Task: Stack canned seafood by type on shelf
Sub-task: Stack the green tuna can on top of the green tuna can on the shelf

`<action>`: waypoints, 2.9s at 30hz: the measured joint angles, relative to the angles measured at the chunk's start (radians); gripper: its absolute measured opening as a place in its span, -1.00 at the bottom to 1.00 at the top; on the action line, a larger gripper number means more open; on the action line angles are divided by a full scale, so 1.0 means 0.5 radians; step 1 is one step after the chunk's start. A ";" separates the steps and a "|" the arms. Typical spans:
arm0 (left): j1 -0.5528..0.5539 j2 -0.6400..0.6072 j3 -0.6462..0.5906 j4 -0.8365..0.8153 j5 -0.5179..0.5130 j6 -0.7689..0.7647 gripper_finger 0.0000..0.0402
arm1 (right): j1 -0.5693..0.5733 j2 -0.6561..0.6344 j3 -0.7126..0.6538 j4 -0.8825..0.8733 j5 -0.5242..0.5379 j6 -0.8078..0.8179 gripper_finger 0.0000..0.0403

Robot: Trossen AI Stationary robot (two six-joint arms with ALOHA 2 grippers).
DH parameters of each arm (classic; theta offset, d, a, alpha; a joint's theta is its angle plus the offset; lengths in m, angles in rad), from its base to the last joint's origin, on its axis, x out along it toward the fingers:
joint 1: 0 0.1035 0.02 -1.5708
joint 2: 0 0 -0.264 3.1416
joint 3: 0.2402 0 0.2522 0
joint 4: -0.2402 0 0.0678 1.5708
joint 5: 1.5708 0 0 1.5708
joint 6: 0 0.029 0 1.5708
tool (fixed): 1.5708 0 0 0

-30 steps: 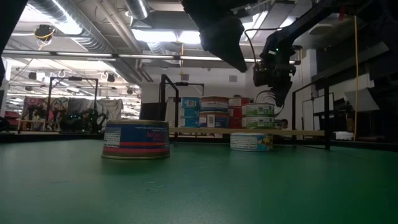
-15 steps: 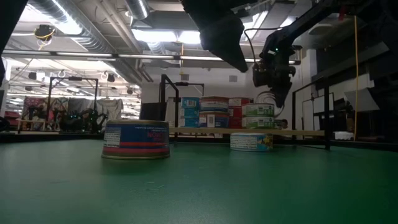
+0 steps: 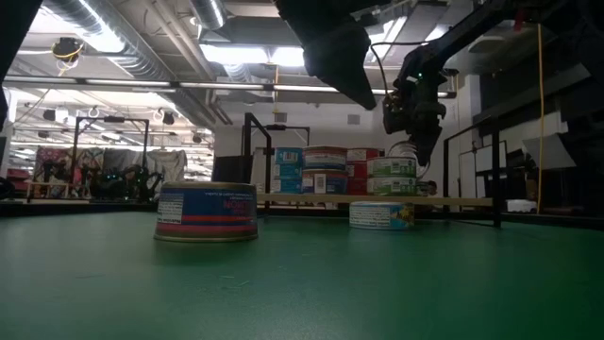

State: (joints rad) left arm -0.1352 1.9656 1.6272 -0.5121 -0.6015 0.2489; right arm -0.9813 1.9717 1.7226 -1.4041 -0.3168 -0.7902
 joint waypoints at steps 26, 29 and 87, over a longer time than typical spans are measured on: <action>0.705 0.322 0.002 1.543 0.535 0.140 0.30 | 0.000 -0.003 0.001 0.106 0.035 0.053 -0.29; 0.769 0.382 0.002 1.595 0.548 0.134 0.30 | 0.000 -0.003 0.001 0.104 0.038 0.053 -0.29; 0.819 0.426 0.001 1.565 0.630 0.092 0.30 | 0.000 -0.002 0.001 -0.026 0.096 0.169 0.23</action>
State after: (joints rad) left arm 0.2744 2.1788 1.6276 0.2703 -0.2867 0.2947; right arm -0.9813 1.9705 1.7229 -1.4170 -0.2687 -0.7059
